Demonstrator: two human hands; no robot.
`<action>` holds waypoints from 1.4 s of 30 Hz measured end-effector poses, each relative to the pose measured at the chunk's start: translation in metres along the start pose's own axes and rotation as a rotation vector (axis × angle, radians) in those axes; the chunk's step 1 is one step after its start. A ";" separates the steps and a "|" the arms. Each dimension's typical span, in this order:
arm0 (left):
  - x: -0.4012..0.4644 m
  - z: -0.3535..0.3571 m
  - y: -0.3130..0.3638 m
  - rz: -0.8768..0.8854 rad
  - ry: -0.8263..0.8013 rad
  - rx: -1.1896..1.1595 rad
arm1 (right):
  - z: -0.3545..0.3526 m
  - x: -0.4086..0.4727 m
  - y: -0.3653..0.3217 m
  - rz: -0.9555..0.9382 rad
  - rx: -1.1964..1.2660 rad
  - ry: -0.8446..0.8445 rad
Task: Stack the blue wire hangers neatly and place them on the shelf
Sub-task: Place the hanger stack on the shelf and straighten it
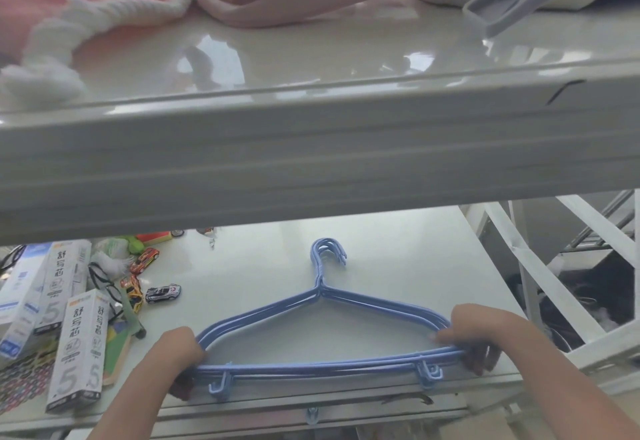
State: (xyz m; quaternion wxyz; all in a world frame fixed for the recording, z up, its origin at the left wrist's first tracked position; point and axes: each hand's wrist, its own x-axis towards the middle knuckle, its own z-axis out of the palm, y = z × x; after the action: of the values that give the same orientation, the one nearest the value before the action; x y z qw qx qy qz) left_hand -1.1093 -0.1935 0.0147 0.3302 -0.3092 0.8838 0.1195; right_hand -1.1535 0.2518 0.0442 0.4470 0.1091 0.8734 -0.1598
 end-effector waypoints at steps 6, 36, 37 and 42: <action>-0.019 -0.007 -0.017 0.207 0.147 -0.127 | 0.004 -0.015 0.028 -0.285 0.041 0.482; -0.022 0.018 -0.022 0.872 0.194 0.395 | 0.060 0.014 0.031 -0.708 -0.658 0.693; -0.021 0.020 -0.018 0.870 0.229 0.415 | 0.061 0.013 0.030 -0.711 -0.651 0.706; -0.009 0.031 -0.023 0.974 0.355 0.428 | 0.063 0.014 0.030 -0.710 -0.602 0.729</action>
State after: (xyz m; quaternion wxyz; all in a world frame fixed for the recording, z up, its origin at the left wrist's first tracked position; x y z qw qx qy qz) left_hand -1.0736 -0.1940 -0.0029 0.1384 0.1933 0.9711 0.0225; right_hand -1.1051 0.2564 -0.0074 0.0482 -0.2738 0.9606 0.0031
